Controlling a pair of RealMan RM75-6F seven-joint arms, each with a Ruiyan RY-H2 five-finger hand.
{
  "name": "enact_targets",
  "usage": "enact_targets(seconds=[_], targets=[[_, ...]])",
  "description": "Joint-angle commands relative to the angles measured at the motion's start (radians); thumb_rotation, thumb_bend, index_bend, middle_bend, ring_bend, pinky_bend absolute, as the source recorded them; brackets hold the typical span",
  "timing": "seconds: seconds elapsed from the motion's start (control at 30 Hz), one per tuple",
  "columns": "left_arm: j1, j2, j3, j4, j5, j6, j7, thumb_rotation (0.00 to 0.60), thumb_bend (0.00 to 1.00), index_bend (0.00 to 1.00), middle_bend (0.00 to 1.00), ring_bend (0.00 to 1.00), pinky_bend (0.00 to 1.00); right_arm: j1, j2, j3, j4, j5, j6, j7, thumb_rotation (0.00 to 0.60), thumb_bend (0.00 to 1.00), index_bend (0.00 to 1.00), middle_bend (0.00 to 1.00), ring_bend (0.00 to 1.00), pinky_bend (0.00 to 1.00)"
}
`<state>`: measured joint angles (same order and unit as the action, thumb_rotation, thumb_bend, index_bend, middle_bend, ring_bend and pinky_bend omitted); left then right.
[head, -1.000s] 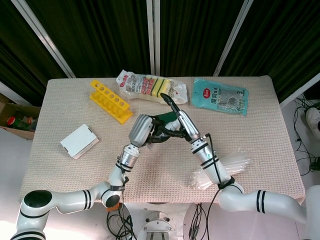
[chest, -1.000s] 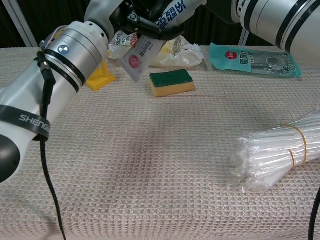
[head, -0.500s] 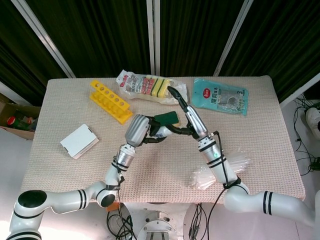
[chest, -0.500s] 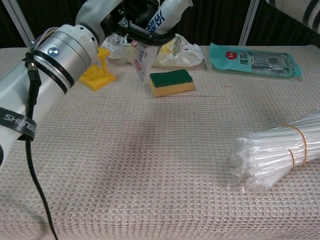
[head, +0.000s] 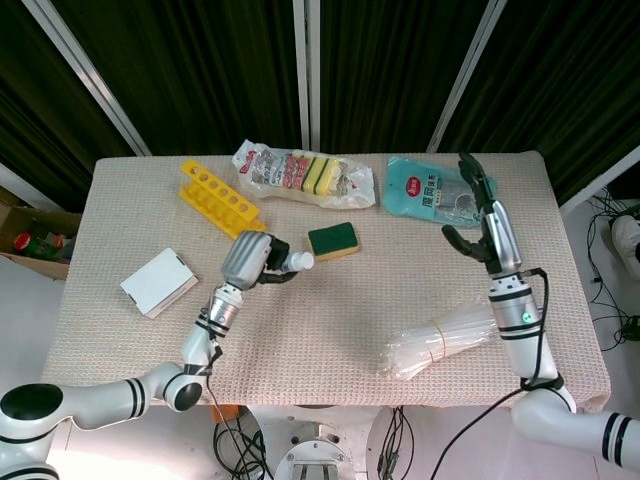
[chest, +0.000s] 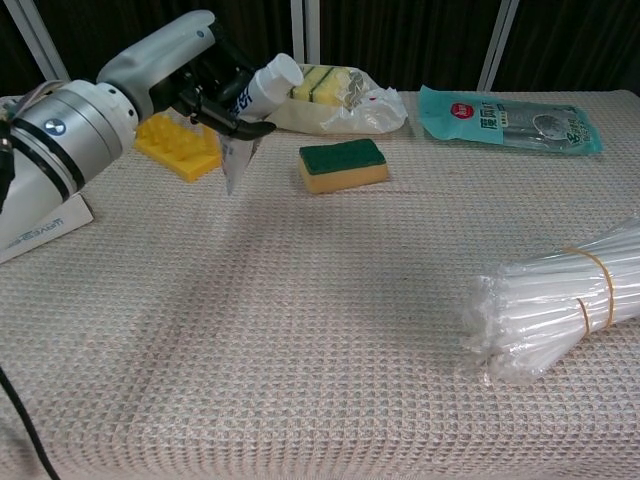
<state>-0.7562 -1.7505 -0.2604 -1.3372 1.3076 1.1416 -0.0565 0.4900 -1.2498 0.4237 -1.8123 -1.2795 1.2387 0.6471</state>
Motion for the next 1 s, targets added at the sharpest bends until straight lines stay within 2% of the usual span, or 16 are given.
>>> enact_targets(seconds=[0.03,0.07,0.1,0.2,0.3,0.5,0.7,0.9,1.0], targets=[[-0.008,0.087,0.041,-0.063,-0.038,-0.121,0.048,0.600,0.21,0.07,0.18,0.19,0.33,-0.031,0.014,-0.021,0.022,-0.007,0.019,0.034,0.213,0.00,0.00,0.00,0.00,0.00],[-0.003,0.079,0.033,-0.061,-0.041,-0.098,0.060,0.596,0.14,0.00,0.04,0.08,0.22,-0.040,0.016,-0.026,0.028,-0.007,0.022,0.046,0.213,0.00,0.00,0.00,0.00,0.00],[0.004,0.073,0.029,-0.059,-0.045,-0.082,0.067,0.575,0.10,0.00,0.00,0.05,0.18,-0.046,0.017,-0.031,0.034,-0.008,0.023,0.054,0.212,0.00,0.00,0.00,0.00,0.00],[0.019,0.075,0.017,-0.068,-0.062,-0.055,0.077,0.444,0.02,0.00,0.00,0.04,0.15,-0.064,0.017,-0.046,0.052,-0.013,0.032,0.072,0.213,0.00,0.00,0.00,0.00,0.00],[0.044,0.107,0.011,-0.094,-0.053,-0.009,0.086,0.381,0.00,0.00,0.00,0.04,0.15,-0.086,0.017,-0.064,0.070,-0.021,0.048,0.076,0.212,0.00,0.00,0.00,0.00,0.00],[0.158,0.255,0.037,-0.191,-0.006,0.140,0.115,0.381,0.00,0.00,0.00,0.04,0.15,-0.149,0.016,-0.131,0.123,-0.050,0.107,-0.012,0.211,0.00,0.00,0.00,0.00,0.00],[0.335,0.423,0.145,-0.268,0.026,0.278,0.138,0.381,0.00,0.00,0.00,0.04,0.14,-0.250,-0.002,-0.236,0.200,-0.063,0.207,-0.255,0.212,0.00,0.00,0.00,0.00,0.00],[0.476,0.485,0.261,-0.239,0.067,0.353,0.103,0.384,0.00,0.00,0.00,0.04,0.14,-0.343,-0.009,-0.291,0.241,-0.024,0.275,-0.410,0.210,0.00,0.00,0.00,0.00,0.00],[0.522,0.488,0.287,-0.223,0.085,0.383,0.091,0.384,0.00,0.00,0.00,0.04,0.14,-0.369,-0.006,-0.302,0.241,-0.023,0.292,-0.440,0.211,0.00,0.00,0.00,0.00,0.00]])
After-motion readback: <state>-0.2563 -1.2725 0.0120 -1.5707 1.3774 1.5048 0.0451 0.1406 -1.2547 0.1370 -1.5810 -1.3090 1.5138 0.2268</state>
